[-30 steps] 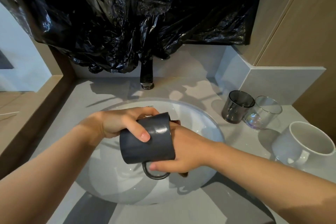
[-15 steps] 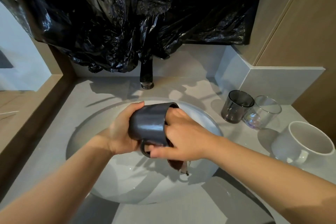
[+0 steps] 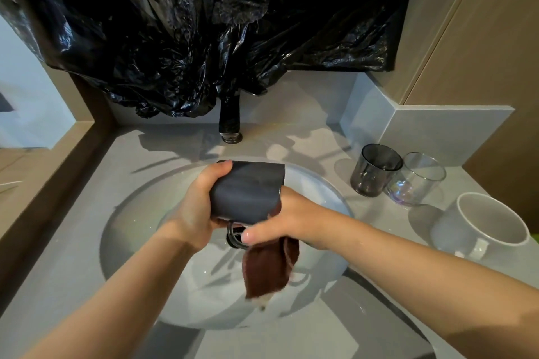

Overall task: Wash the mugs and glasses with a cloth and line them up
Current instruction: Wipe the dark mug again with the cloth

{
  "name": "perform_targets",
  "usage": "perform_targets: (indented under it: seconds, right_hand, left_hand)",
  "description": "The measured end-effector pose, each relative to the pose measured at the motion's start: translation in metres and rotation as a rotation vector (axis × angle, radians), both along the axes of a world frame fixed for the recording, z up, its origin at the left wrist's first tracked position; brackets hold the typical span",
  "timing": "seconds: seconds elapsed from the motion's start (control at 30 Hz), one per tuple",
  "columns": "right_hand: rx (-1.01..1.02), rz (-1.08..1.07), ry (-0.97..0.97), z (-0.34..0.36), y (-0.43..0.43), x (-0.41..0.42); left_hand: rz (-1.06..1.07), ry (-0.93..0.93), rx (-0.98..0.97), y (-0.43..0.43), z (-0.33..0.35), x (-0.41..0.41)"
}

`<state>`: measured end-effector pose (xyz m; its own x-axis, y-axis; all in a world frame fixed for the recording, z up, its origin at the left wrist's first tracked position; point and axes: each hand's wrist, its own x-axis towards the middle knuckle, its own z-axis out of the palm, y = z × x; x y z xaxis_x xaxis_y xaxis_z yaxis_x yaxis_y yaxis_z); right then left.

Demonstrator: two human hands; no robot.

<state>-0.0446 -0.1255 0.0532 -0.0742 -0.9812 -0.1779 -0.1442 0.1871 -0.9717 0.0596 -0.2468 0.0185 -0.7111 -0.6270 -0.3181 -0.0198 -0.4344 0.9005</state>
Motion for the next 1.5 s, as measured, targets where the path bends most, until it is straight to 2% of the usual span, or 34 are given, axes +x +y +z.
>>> perform_targets:
  seconds: [0.07,0.1,0.13,0.17,0.2,0.23,0.33,0.4,0.43,0.47,0.5,0.53,0.7,0.8,0.83,0.9,0.97,1.0,1.03,1.07,1.13,1.17,1.2,1.27,1.3,1.37,1.43,1.47,1.5]
  right_hand:
    - [0.042,-0.134,-0.456,0.004,0.001,-0.001]
    - [0.045,-0.188,-0.621,0.002,0.001,-0.002]
    - [0.036,-0.215,-0.699,0.003,0.001,-0.001]
    - [0.022,-0.218,-0.68,0.0,0.0,0.001]
    - [0.002,-0.21,-0.585,0.0,-0.001,0.003]
    - [-0.024,-0.199,-0.405,-0.002,-0.002,0.005]
    - [-0.057,-0.061,0.373,-0.003,0.0,0.008]
    - [-0.071,0.073,0.859,0.0,0.003,0.002]
    - [-0.087,0.111,0.999,0.003,0.005,0.001]
    - [-0.095,0.123,1.039,0.005,0.007,-0.001]
    - [-0.099,0.117,0.985,0.005,0.007,-0.002]
    - [-0.118,0.088,0.837,0.006,0.007,-0.003]
    - [-0.139,-0.063,0.001,0.011,0.004,0.007]
    - [-0.046,-0.24,-0.484,0.014,0.0,0.009]
    - [-0.009,-0.292,-0.566,0.015,-0.002,0.01]
    - [0.015,-0.35,-0.563,0.014,-0.005,0.012]
    - [-0.027,-0.392,-0.436,0.012,-0.007,0.011]
    - [-0.051,-0.396,-0.284,0.009,-0.007,0.01]
    - [-0.06,-0.372,-0.025,0.007,-0.006,0.011]
    - [-0.046,-0.306,0.32,0.004,-0.004,0.011]
    - [-0.076,-0.108,0.958,-0.004,-0.002,0.015]
    - [-0.153,-0.029,1.112,-0.008,-0.001,0.018]
    - [-0.206,0.001,1.149,-0.011,-0.002,0.022]
    - [-0.176,-0.07,1.046,-0.011,-0.003,0.027]
    - [-0.109,-0.151,0.925,-0.011,-0.006,0.028]
    - [0.019,-0.356,0.431,-0.012,-0.012,0.03]
    - [0.048,-0.488,-0.215,-0.008,-0.017,0.028]
    - [0.038,-0.516,-0.461,-0.006,-0.019,0.025]
    - [0.029,-0.512,-0.608,-0.005,-0.019,0.023]
  left_hand:
    - [0.005,0.075,-0.138,0.001,0.004,-0.003]
    - [-0.008,0.125,-0.227,0.001,0.007,-0.003]
    - [-0.023,0.16,-0.294,0.0,0.008,-0.004]
    - [-0.033,0.168,-0.313,0.0,0.009,-0.003]
    - [-0.041,0.147,-0.294,0.0,0.012,-0.003]
    - [-0.049,0.1,-0.242,0.001,0.014,-0.002]
    - [-0.05,-0.025,-0.034,0.0,0.017,-0.001]
    - [-0.076,-0.045,0.024,0.001,0.021,0.0]
    - [-0.089,-0.044,0.031,0.0,0.021,0.0]
    - [-0.094,-0.033,0.03,0.0,0.021,0.0]
    - [-0.096,-0.016,0.032,0.0,0.023,-0.001]
    - [-0.098,0.004,0.036,0.0,0.024,-0.001]
    - [-0.035,0.042,0.023,0.002,0.017,-0.006]
    - [0.034,0.058,-0.073,0.006,0.014,-0.008]
    - [0.034,0.088,-0.143,0.004,0.011,-0.008]
    - [-0.018,0.138,-0.272,0.0,0.004,-0.004]
    - [-0.111,0.086,-0.265,-0.005,0.004,0.002]
    - [-0.166,0.042,-0.233,-0.009,0.003,0.005]
    - [-0.23,0.005,-0.195,-0.013,0.004,0.008]
    - [-0.296,0.0,-0.115,-0.016,0.006,0.01]
    - [-0.32,0.015,0.112,-0.019,0.01,0.01]
    - [-0.266,-0.006,0.187,-0.018,0.01,0.007]
    - [-0.192,-0.039,0.199,-0.016,0.008,0.003]
    - [-0.057,-0.07,0.103,-0.01,0.008,-0.006]
    - [-0.006,-0.048,0.042,-0.006,0.009,-0.009]
    - [0.097,0.046,-0.099,-0.001,0.008,-0.013]
    - [0.212,0.164,-0.319,-0.001,0.001,-0.014]
    - [0.221,0.203,-0.458,-0.002,-0.003,-0.012]
    - [0.189,0.228,-0.558,-0.004,-0.007,-0.009]
